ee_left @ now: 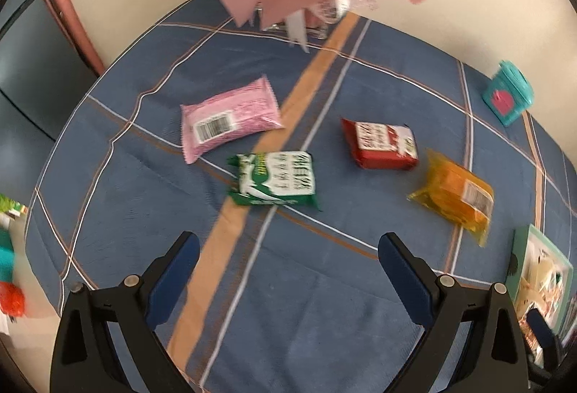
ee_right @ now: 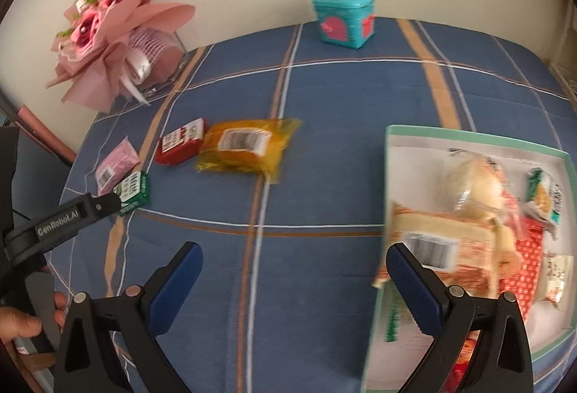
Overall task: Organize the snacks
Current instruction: 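Grasp the green-and-white BISCUIT pack with the left gripper while the right gripper grasps the orange wrapped cake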
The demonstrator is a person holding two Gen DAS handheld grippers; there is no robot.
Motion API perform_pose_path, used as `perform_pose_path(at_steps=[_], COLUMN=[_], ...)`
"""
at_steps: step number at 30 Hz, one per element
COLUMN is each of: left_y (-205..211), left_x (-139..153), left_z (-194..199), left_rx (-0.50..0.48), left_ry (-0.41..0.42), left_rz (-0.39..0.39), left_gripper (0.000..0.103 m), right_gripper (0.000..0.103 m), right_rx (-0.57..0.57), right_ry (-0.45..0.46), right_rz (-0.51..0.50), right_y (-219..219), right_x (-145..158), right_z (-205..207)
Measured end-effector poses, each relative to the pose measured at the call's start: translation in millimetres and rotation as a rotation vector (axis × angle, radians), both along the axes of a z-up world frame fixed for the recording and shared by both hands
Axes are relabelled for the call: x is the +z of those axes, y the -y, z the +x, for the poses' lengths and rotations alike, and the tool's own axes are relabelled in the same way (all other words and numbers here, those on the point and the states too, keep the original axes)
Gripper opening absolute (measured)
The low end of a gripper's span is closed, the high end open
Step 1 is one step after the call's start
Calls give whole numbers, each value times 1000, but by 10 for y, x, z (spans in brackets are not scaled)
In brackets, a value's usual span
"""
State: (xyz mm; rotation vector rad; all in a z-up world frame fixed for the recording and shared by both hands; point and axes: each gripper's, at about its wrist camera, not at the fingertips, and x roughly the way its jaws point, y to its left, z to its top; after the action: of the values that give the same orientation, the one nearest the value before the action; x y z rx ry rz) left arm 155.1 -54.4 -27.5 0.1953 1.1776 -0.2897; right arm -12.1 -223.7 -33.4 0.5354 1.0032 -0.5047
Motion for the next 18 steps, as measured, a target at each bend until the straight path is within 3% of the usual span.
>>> perform_pose_path(at_steps=[9, 18], left_y=[-144, -65], left_x=[-95, -367], left_z=[302, 567], left_rx=[22, 30], left_ry=[-52, -104], left_rz=[-110, -127], left_gripper=[99, 99], right_gripper=[103, 103], right_rx=[48, 159], right_ry=[12, -81], right_rz=[-4, -29], right_y=[32, 262], right_x=[-47, -115], right_z=[286, 823])
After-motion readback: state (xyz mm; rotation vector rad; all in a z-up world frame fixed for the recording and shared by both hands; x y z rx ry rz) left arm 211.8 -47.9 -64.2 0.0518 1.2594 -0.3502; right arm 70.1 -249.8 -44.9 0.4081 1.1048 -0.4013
